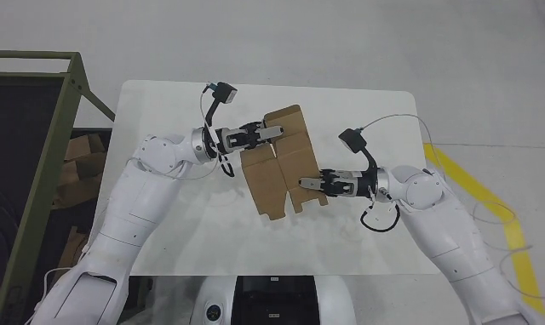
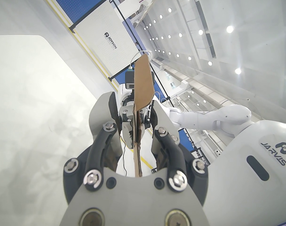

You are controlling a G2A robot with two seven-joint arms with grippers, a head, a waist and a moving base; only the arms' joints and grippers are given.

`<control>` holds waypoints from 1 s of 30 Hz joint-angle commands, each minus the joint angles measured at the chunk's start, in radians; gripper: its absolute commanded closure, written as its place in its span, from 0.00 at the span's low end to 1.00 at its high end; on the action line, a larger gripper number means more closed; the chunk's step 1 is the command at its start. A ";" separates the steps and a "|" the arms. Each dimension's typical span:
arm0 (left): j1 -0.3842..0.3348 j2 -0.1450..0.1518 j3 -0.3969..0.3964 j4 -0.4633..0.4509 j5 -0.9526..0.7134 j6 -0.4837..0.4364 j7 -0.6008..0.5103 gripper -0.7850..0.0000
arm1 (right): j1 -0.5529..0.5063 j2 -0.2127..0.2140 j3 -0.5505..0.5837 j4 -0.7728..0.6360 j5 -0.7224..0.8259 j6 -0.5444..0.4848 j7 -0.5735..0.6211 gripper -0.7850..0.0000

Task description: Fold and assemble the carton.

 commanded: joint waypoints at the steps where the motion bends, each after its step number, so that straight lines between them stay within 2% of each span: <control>1: -0.001 0.000 0.002 0.001 0.001 -0.001 0.002 0.67 | 0.002 0.001 -0.003 0.001 0.001 0.000 0.000 1.00; 4: -0.002 0.000 0.005 0.002 0.001 -0.002 0.004 0.77 | 0.004 0.002 -0.005 0.003 0.001 -0.001 -0.001 1.00; 8: -0.004 0.001 0.008 0.003 0.002 -0.003 0.003 0.98 | 0.006 0.003 -0.009 0.005 0.004 -0.001 -0.001 1.00; 16: -0.003 0.002 0.008 0.005 0.002 -0.008 0.007 1.00 | 0.010 0.004 -0.015 0.009 0.005 0.001 -0.008 1.00; 17: -0.003 0.003 0.007 0.004 0.003 -0.010 0.010 1.00 | 0.010 0.004 -0.015 0.009 0.007 0.000 -0.010 0.89; 19: -0.001 0.003 0.006 0.003 0.005 -0.011 0.015 1.00 | 0.010 0.004 -0.015 0.009 0.006 -0.001 -0.013 0.51; 20: -0.001 0.004 0.004 0.002 0.006 -0.012 0.019 1.00 | 0.010 0.005 -0.015 0.009 0.006 -0.001 -0.015 0.17; 21: 0.000 0.004 0.003 0.002 0.008 -0.012 0.023 1.00 | 0.010 0.005 -0.014 0.009 0.004 -0.001 -0.016 0.00; 30: 0.010 0.007 -0.012 -0.010 0.049 -0.001 0.089 1.00 | -0.010 0.013 0.018 -0.004 -0.017 -0.033 -0.061 0.00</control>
